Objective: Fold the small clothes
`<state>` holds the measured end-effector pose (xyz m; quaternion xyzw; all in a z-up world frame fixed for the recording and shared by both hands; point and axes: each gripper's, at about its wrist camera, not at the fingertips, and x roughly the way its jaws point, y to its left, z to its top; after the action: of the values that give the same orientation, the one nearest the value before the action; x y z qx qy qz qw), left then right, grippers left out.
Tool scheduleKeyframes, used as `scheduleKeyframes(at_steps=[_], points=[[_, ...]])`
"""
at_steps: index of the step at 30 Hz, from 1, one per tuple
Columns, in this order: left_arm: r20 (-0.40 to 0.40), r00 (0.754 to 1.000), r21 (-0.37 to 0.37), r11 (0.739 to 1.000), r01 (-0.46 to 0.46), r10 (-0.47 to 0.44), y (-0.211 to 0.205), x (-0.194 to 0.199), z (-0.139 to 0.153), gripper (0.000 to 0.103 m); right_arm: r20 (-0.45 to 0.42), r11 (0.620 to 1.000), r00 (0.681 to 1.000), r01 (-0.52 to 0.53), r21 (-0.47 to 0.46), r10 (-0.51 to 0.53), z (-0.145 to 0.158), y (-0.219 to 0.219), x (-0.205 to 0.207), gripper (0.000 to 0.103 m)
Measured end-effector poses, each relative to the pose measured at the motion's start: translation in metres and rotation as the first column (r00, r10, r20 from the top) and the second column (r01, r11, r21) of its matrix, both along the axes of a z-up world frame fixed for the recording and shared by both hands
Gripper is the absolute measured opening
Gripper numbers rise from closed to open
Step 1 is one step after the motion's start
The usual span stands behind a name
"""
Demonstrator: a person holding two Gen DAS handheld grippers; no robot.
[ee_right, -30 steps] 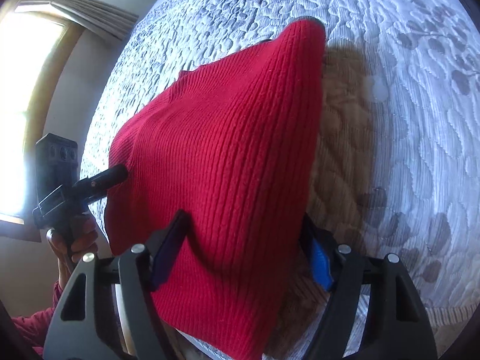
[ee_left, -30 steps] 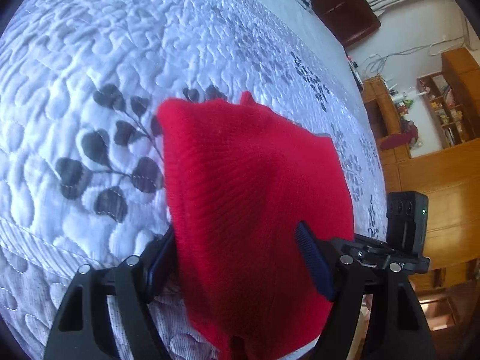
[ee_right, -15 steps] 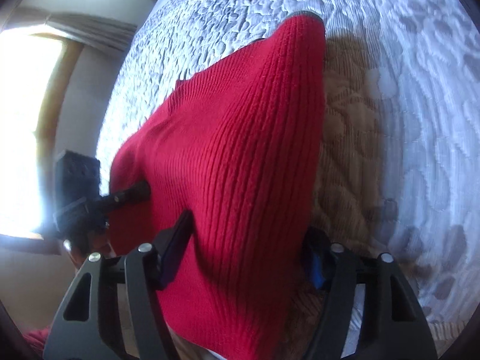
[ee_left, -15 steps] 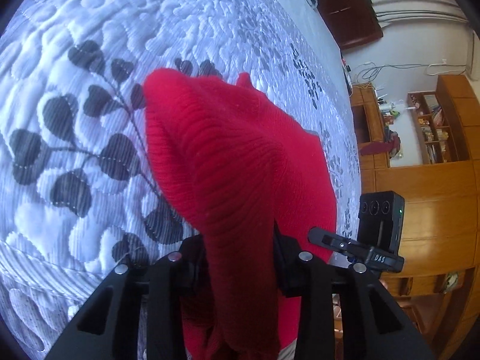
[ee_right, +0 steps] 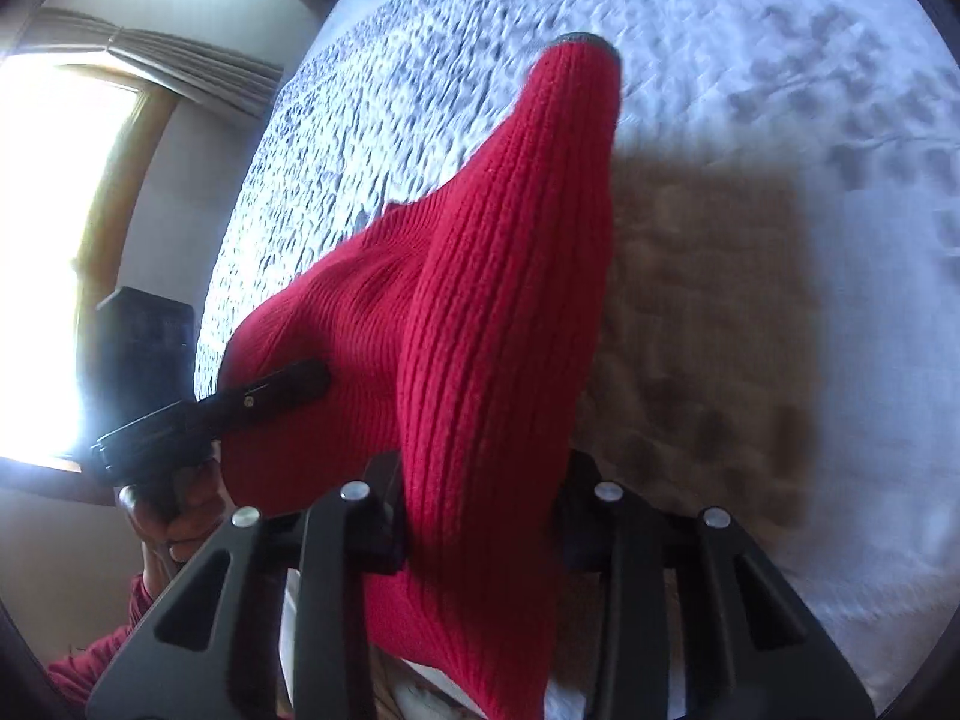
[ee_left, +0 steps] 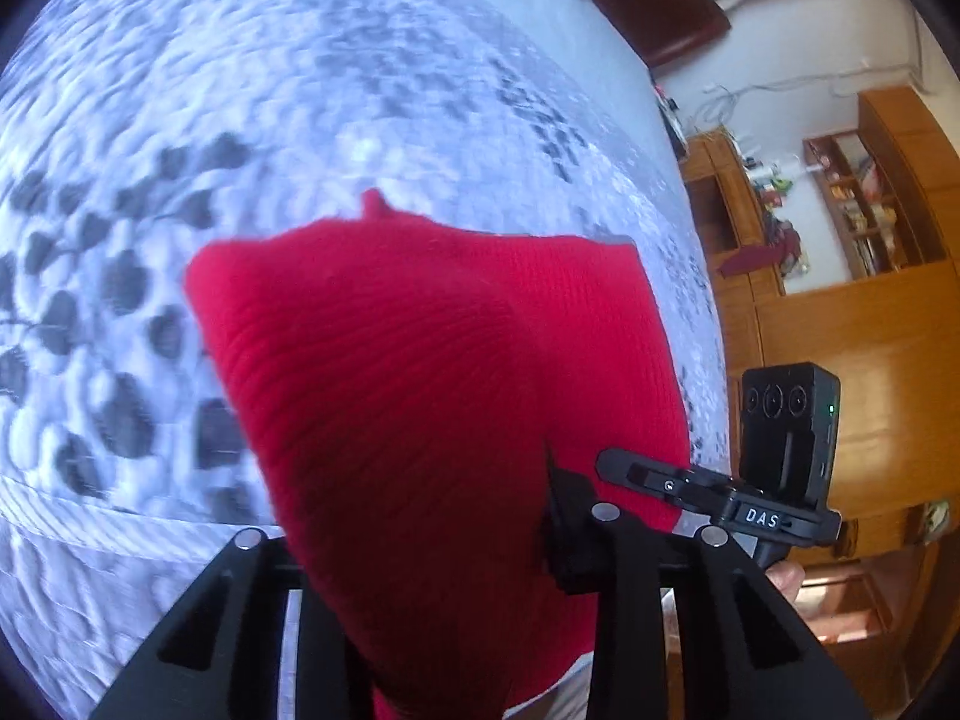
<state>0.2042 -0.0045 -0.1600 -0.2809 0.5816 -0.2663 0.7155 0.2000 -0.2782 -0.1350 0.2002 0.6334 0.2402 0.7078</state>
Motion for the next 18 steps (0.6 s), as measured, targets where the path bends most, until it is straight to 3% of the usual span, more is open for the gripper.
scheduleKeyframes(at_steps=[5, 9, 11, 15, 16, 18], points=[[0.051, 0.997, -0.007, 0.998, 0.055, -0.055, -0.072, 0.012, 0.027, 0.033, 0.033, 0.998, 0.999, 0.044, -0.048, -0.042, 0.037, -0.075, 0.013, 0.033], [0.09, 0.991, 0.033, 0.995, 0.092, -0.095, -0.137, 0.029, 0.032, 0.033, 0.023, 0.993, 0.996, 0.086, -0.081, -0.084, 0.041, -0.132, 0.035, 0.033], [0.091, 0.99, 0.056, 0.993, 0.104, -0.109, -0.167, 0.039, 0.023, 0.033, 0.006, 0.991, 0.995, 0.105, -0.089, -0.104, 0.031, -0.155, 0.044, 0.034], [0.039, 0.99, 0.134, 0.982, 0.131, -0.137, -0.206, 0.053, -0.014, 0.035, -0.088, 0.984, 0.984, 0.144, -0.104, -0.154, -0.026, -0.19, 0.054, 0.037], [0.026, 0.991, 0.18, 0.975, 0.127, -0.134, -0.211, 0.056, -0.028, 0.036, -0.097, 0.984, 0.982, 0.154, -0.084, -0.162, -0.038, -0.194, 0.053, 0.044], [0.022, 0.992, 0.182, 0.976, 0.12, -0.126, -0.212, 0.056, -0.04, 0.044, -0.09, 0.982, 0.978, 0.189, -0.012, -0.19, -0.05, -0.2, 0.048, 0.049]])
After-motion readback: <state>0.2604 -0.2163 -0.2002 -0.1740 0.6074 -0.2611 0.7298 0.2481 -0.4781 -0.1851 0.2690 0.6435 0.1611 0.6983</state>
